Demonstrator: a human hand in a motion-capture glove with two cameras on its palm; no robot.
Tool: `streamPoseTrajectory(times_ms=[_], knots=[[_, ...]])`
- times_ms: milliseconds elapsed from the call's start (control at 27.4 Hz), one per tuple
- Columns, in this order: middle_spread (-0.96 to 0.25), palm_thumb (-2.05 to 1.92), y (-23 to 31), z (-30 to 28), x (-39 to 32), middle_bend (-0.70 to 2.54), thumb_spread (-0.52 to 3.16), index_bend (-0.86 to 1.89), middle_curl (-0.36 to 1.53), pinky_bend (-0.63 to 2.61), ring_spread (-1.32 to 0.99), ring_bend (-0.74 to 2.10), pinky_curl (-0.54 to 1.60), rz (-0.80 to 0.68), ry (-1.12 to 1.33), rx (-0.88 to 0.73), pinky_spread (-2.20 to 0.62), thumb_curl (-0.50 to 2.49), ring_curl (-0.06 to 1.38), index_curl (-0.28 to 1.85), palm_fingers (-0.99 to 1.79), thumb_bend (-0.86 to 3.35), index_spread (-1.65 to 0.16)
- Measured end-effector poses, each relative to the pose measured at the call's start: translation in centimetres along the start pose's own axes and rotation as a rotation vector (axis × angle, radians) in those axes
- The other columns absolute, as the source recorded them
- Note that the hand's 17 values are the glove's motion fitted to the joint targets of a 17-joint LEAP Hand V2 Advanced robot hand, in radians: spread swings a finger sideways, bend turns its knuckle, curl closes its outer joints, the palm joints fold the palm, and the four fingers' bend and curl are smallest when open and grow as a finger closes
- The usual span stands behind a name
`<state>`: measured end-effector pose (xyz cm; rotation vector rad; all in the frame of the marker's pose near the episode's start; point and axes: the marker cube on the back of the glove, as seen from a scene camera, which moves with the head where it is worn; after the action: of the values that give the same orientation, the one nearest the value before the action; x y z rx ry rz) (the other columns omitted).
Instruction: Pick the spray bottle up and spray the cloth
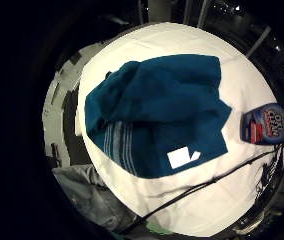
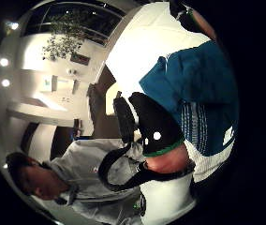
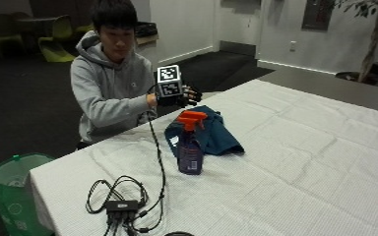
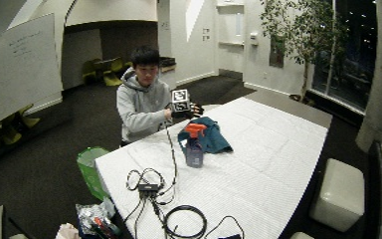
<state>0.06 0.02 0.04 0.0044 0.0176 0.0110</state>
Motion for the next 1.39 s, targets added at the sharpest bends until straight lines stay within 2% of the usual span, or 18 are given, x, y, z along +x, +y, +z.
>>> streamPoseTrajectory(times_ms=[292, 658, 950, 1388], knots=[[-0.07, 0.36, -0.1, -0.5, 0.2, 0.28, 0.83, 0.28, 0.16, 0.25, -0.01, 0.24, 0.15, -0.006, 0.019, 0.035, 0.18, 0.10, 0.14, 0.21, 0.50, 0.20, -0.29], [-0.08, 0.40, 0.2, -1.4, 1.2, 0.25, 1.07, 0.23, 0.22, 0.21, -0.01, 0.23, 0.20, -0.028, 0.035, 0.113, 0.22, 0.15, 0.18, 0.27, 0.51, 0.16, -0.34], [-0.08, 0.46, 1.2, -2.2, 1.5, 0.24, 1.14, 0.15, 0.26, 0.19, -0.01, 0.24, 0.23, -0.095, 0.115, 0.325, 0.22, 0.19, 0.21, 0.29, 0.52, 0.14, -0.35], [-0.08, 0.53, 5.0, -4.3, 3.7, 0.19, 1.14, 0.04, 0.30, 0.36, -0.03, 0.34, 0.31, -0.117, 0.268, 0.659, 0.23, 0.25, 0.27, 0.21, 0.28, 0.09, -0.38]])
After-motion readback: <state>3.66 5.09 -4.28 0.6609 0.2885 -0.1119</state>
